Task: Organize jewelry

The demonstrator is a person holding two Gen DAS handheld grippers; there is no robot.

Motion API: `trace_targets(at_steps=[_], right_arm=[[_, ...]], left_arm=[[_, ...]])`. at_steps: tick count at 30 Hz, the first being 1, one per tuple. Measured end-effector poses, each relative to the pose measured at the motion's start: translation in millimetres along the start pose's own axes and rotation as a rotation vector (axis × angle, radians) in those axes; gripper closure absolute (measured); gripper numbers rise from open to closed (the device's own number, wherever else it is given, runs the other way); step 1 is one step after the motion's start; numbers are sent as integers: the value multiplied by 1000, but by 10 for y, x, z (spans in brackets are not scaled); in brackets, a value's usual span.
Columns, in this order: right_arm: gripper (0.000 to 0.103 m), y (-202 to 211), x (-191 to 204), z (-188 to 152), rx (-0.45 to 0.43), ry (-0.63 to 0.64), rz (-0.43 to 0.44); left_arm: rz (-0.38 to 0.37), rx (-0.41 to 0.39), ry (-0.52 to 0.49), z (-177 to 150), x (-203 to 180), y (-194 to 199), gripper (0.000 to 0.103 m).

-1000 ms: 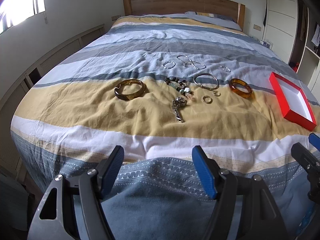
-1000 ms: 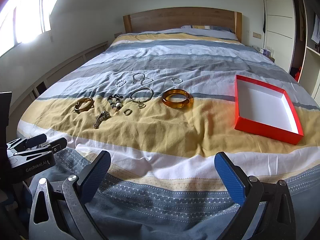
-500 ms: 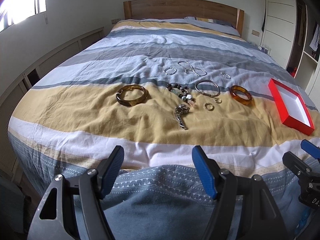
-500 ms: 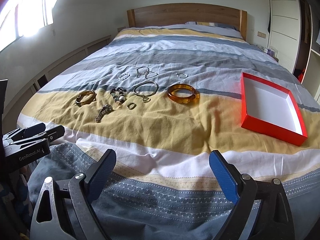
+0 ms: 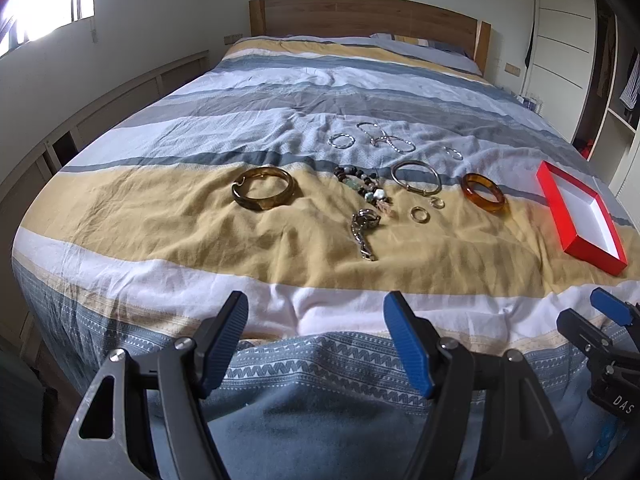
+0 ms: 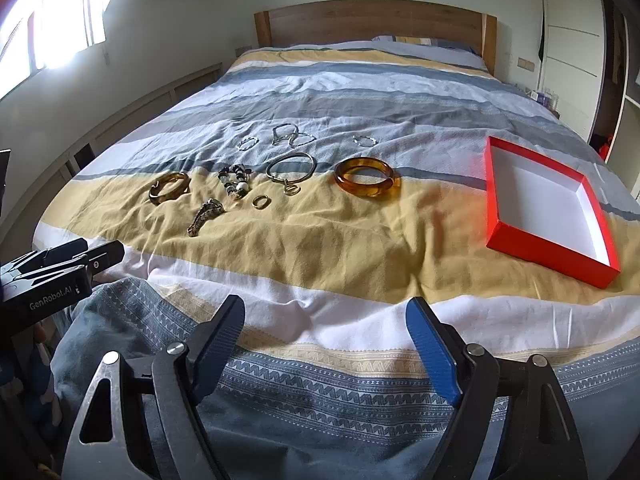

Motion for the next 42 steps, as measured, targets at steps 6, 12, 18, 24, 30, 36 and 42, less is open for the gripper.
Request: trace_targets(at_steps=[6, 12, 18, 24, 30, 36, 42], right_arm=[[31, -62, 15, 0, 12, 1, 17], [38, -128, 7, 1, 23, -4, 34], [44, -199, 5, 8, 35, -5, 53], [46, -266, -3, 26, 42, -8, 67], [49, -328, -7, 105, 38, -2, 81], [49, -411, -18, 173, 36, -3, 95], [49, -487, -36, 183, 46, -7, 105]], left_arm=[[-17, 9, 12, 11, 13, -69, 35], [-26, 14, 10, 25, 11, -107, 35], [-23, 23, 11, 47, 10, -167, 35], [-31, 31, 11, 107, 38, -251, 36], [-54, 37, 21, 192, 44, -358, 36], [-61, 45, 19, 264, 26, -471, 36], [-60, 54, 12, 293, 4, -543, 37]])
Point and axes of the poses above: each gripper's, at about its wrist camera, not at the fingertips, and y roughly against the way its jaws point, x to its left, z to its top, the point moved 5 cm from there along -y, roughly the way its jaws point, and after that the axes turned 3 degrees about -x, right-handed, at the moved point
